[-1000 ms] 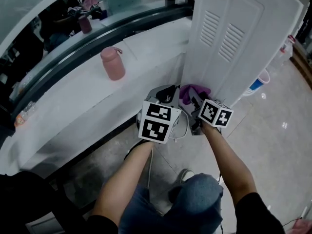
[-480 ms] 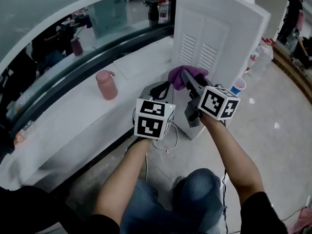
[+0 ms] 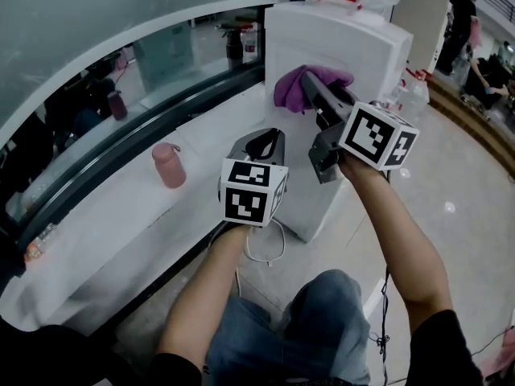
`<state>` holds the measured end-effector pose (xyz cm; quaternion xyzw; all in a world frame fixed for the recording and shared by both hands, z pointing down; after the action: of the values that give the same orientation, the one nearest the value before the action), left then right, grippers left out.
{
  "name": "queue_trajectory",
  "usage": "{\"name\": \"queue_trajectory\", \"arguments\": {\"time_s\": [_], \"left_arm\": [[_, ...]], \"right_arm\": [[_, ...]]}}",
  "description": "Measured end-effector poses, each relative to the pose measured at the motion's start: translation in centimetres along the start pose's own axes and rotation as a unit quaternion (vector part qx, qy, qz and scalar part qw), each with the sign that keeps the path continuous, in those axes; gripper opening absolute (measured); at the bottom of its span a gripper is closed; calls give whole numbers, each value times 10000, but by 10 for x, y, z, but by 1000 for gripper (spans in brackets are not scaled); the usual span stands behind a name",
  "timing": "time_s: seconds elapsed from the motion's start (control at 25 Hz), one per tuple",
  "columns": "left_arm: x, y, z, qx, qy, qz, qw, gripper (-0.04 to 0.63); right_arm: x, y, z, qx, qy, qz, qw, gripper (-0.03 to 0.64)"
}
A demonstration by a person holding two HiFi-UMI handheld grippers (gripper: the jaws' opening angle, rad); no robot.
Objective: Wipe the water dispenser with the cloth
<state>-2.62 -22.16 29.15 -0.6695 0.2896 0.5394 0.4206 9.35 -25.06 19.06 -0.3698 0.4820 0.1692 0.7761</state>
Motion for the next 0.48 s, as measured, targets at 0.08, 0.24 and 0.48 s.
{"name": "queue_trajectory", "arguments": {"time_s": [0.08, 0.24, 0.48], "left_arm": [[13, -1, -2, -42, -96, -68, 9999, 38], [31, -4, -6, -97, -222, -185, 9995, 38], [44, -15, -9, -231, -334, -245, 9989, 38]], "right_arm": [[26, 8, 0, 67, -177, 30, 9998, 46], [70, 15, 4, 77, -590, 66, 9982, 46], [100, 11, 18, -110, -962, 7, 9953, 46]]}}
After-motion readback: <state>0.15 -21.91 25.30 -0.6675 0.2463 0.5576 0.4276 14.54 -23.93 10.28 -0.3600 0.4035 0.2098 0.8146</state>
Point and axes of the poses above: the fingertips, and each gripper's own axes: z backward along the fingers, y to its left, x out of its top, the point moved 6 cm from there along z, backward along the fingers, and after that the axes turned 10 degrees about -z, right-handed, at the moved point
